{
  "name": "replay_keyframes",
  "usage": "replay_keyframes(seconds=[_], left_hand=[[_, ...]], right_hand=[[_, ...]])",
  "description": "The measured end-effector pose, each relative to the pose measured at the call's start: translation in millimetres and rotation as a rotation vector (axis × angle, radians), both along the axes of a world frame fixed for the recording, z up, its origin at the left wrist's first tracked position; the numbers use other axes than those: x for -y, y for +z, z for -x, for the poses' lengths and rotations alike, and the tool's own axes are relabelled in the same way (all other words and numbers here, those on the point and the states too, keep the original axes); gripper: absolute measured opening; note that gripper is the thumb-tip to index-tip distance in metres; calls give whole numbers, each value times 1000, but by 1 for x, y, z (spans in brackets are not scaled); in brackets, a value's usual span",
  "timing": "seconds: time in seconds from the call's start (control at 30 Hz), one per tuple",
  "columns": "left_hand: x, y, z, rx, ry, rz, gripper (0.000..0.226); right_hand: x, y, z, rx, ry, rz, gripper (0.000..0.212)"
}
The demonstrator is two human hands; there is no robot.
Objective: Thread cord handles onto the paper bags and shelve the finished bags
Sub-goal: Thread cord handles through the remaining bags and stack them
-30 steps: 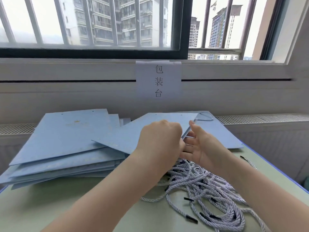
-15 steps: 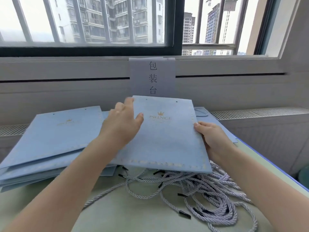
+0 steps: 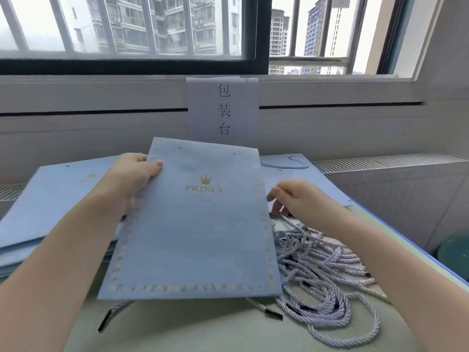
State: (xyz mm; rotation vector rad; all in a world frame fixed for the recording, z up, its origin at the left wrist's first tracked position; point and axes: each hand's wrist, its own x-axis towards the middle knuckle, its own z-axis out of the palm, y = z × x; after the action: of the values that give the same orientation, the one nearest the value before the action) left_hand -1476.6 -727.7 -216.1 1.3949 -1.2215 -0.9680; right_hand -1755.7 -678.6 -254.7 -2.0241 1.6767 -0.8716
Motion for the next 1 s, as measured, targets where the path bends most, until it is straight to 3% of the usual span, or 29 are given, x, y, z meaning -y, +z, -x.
replay_keyframes(seconds=[0.07,0.2,0.5,0.63,0.8,1.0], left_hand=[[0,1,-2,31,16,-6,13],[-1,1,0,53,25,-32,12],[-6,1,7,95,4,-82,19],[-5,1,8,85,13,-78,19],[-6,-1,12,62,2,-53,13],[-13,-3,30,-26,-119,-22,27]], right_hand=[[1,-2,11,-272,-1,-23,13],[-2,-5,18,-457,-19,-127,23],[-2,-8,13,-504,-68,-182,25],[0,6,15,-305,-91,-113,21],[3,14,12,171,-189,109,17],[-6,27,10,734,-152,354,19]])
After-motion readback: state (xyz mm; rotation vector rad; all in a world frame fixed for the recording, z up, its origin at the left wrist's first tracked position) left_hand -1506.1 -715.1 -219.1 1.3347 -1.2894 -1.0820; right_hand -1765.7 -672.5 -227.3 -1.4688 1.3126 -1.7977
